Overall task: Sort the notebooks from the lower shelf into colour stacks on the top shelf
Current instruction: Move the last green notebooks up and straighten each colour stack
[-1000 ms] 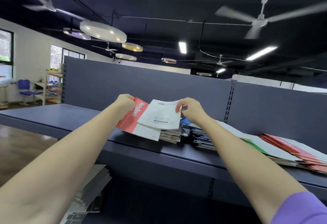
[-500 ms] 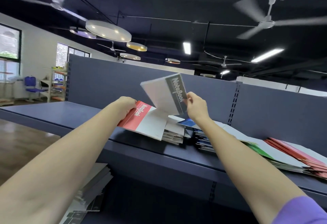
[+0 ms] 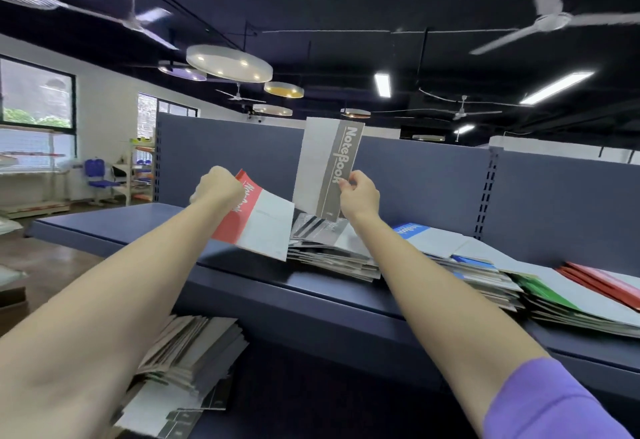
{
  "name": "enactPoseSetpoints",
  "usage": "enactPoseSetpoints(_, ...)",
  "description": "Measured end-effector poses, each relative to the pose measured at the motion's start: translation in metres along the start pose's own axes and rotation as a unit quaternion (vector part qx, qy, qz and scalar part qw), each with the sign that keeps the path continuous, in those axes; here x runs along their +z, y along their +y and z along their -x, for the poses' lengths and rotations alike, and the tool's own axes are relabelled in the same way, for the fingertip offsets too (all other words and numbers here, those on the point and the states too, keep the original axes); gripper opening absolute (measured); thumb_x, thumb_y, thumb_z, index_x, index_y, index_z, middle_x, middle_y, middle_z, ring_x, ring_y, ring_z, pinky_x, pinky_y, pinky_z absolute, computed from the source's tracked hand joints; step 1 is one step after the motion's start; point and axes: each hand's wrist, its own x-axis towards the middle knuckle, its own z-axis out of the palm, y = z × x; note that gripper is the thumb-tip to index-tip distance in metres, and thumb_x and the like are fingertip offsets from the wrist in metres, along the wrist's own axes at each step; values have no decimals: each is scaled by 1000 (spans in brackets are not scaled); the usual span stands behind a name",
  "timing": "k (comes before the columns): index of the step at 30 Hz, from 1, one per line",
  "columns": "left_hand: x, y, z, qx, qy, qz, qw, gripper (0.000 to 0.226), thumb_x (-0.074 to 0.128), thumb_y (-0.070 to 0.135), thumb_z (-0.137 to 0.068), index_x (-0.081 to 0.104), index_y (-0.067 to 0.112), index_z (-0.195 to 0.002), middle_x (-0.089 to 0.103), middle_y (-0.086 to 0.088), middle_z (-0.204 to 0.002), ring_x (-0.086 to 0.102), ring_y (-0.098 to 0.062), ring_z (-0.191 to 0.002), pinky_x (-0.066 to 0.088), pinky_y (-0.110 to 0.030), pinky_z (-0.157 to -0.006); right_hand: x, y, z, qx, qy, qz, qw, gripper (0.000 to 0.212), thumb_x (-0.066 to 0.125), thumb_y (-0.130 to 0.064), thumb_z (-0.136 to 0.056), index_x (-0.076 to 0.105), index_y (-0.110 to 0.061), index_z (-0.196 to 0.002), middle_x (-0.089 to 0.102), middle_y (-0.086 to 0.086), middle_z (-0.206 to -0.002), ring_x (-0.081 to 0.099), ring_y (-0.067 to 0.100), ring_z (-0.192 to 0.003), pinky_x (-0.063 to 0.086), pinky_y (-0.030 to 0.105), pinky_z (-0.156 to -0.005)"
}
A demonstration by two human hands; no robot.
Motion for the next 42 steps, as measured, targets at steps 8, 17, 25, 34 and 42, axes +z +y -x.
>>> enactPoseSetpoints(8, -35, -31, -18, -1, 67, -83, 994, 21, 53, 4, -84, 62, 17, -97, 66, -12, -104, 61, -34, -96, 44, -38, -79, 79, -22, -9, 116, -138, 34, 983, 18, 58, -18, -95, 51, -13, -79, 61, 11, -86, 55, 27, -70, 43, 28, -57)
enactPoseSetpoints(17, -45, -48, -23, 5, 50, -55, 997, 15, 55, 9, -87, 62, 15, -99, 64, -9, -98, 60, -33, -90, 48, -37, -77, 109, -39, 5, 27, -326, 282, 902, 14, 55, -16, -86, 50, -15, -74, 52, 2, -73, 50, 26, -70, 38, 25, -56)
enactPoseSetpoints(25, -40, -45, -22, 9, 33, -18, 999, 15, 51, 6, -86, 63, 14, -91, 66, -9, -91, 64, -29, -83, 57, -41, -82, 97, -37, 25, -86, -400, 363, 837, 37, 44, -24, -90, 60, -15, -122, 61, 4, -130, 52, 27, -125, 45, 48, -105)
enactPoseSetpoints(34, -37, -35, -15, 13, 27, -20, 999, 19, 48, 6, -86, 64, 13, -92, 65, -9, -92, 63, -29, -82, 53, -37, -73, 88, -35, 30, -118, -442, 395, 796, 46, 33, -27, -99, 54, -51, -132, 53, -10, -140, 30, 23, -135, 35, 56, -108)
enactPoseSetpoints(42, -32, -15, -16, 7, 24, 86, 996, 28, 44, 1, -86, 66, 0, -103, 66, -16, -105, 58, -31, -83, 45, -33, -70, 56, -34, 12, -64, -322, 204, 922, 39, 37, -3, -87, 73, -16, -95, 72, 3, -101, 63, 22, -91, 54, 32, -82)
